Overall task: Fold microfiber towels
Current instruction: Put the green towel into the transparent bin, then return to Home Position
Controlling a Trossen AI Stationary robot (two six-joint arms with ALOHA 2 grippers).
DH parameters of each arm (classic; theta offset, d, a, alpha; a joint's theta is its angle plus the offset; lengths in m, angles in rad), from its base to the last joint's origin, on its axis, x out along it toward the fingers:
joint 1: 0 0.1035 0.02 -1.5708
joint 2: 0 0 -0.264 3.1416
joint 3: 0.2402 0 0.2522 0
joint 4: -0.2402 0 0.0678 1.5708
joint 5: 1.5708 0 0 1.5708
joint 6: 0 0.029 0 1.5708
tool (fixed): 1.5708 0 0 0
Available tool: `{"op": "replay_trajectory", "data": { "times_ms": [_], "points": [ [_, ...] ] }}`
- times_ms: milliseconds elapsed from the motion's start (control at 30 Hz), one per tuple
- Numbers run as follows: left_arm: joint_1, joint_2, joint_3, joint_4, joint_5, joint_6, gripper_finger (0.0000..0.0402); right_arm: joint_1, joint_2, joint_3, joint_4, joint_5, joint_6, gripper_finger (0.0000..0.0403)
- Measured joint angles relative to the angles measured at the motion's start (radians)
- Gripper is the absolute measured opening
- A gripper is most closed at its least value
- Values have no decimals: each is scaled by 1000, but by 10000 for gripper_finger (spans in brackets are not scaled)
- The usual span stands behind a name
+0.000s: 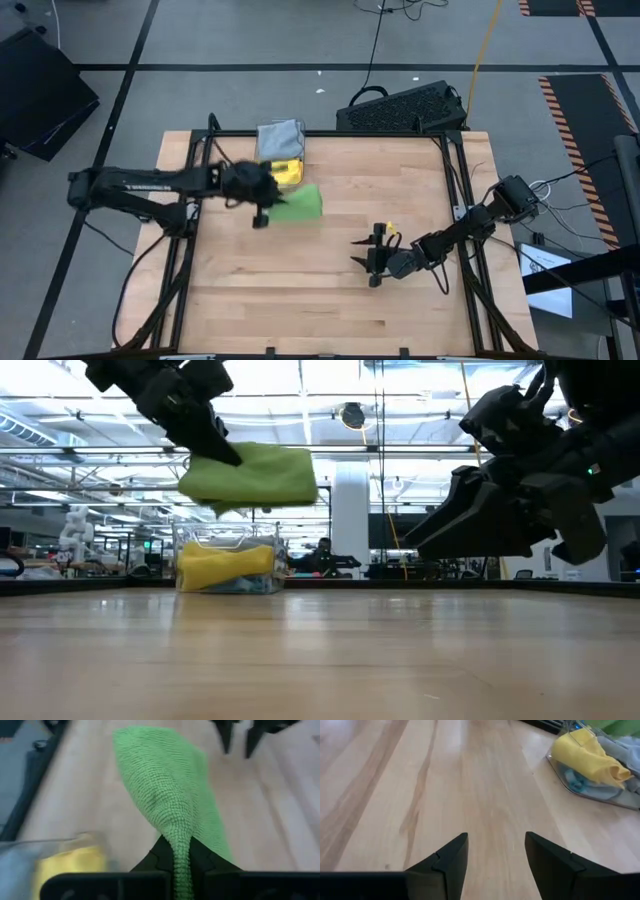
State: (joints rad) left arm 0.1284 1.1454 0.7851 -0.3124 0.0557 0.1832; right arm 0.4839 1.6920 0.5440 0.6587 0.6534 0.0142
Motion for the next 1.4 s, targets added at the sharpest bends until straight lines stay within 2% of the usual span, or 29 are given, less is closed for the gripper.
{"op": "replay_trajectory", "data": {
  "times_ms": [200, 367, 533, 733, 900, 967, 1100, 1200, 1400],
  "points": [
    [242, -27, 103, -186, 95, 127, 13, 0, 0, -2, 15, 0, 3, 187],
    [418, 26, 212, -372, 158, 256, 13, 2, 0, -2, 20, -1, 23, 187],
    [565, 121, 277, -458, 317, 332, 13, 2, 0, -2, 23, -2, 21, 187],
    [647, 284, 293, -459, 390, 388, 13, 2, 0, -2, 27, -1, -28, 187],
    [677, 399, 293, -479, 389, 410, 15, 2, 0, -2, 27, -1, -42, 187],
    [676, 436, 294, -476, 358, 410, 28, 2, 0, -2, 27, -1, -52, 187],
    [667, 483, 294, -473, 233, 341, 81, 1, 0, -2, 26, -1, -63, 187],
    [654, 488, 294, -472, 198, 318, 130, 0, 0, -2, 26, -1, -65, 187],
    [612, 426, 310, -457, 103, 249, 212, -5, 0, -2, 26, 0, -102, 187]
  ]
}}
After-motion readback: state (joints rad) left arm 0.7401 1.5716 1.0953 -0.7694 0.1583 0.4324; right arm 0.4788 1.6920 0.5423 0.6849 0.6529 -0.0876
